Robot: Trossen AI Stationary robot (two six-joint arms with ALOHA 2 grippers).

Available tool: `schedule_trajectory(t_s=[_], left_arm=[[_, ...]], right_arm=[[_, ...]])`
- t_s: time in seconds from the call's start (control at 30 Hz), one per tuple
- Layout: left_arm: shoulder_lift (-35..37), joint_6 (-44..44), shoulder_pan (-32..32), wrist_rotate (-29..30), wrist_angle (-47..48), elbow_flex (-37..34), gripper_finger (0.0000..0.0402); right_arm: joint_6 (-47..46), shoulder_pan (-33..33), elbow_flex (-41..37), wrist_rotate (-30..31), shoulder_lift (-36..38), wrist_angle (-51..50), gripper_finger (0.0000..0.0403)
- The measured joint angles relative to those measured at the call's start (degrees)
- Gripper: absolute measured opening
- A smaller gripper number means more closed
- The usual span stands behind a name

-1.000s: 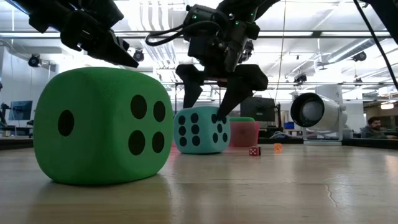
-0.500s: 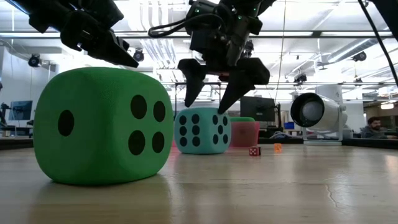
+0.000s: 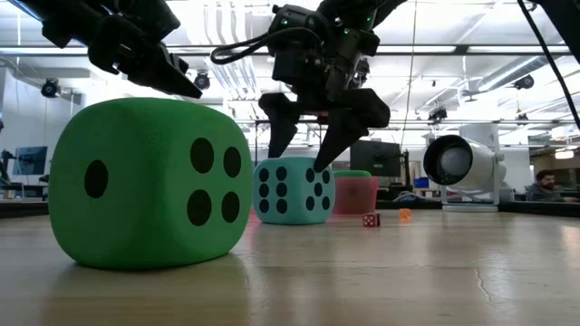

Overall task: Pick & Place Dice
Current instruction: Put the large blue dice into the the pink bin

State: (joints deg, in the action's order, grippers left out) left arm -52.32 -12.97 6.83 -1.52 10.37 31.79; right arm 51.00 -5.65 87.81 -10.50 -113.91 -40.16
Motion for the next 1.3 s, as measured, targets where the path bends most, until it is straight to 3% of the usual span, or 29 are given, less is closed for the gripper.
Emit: schedule_trajectory(t_s=[0.87,1.3], left_arm=[[0.0,1.3,0.0,-0.1,0.0,0.0,0.0008],[0.0,1.3,0.0,0.0,0.0,0.0,0.0008]], right_arm=[[-4.2,0.4,0.2,0.1,1.1,-5.3,0.0396],[-4.9,0.4,2.6,3.2,1.3,-7.0,0.0396]])
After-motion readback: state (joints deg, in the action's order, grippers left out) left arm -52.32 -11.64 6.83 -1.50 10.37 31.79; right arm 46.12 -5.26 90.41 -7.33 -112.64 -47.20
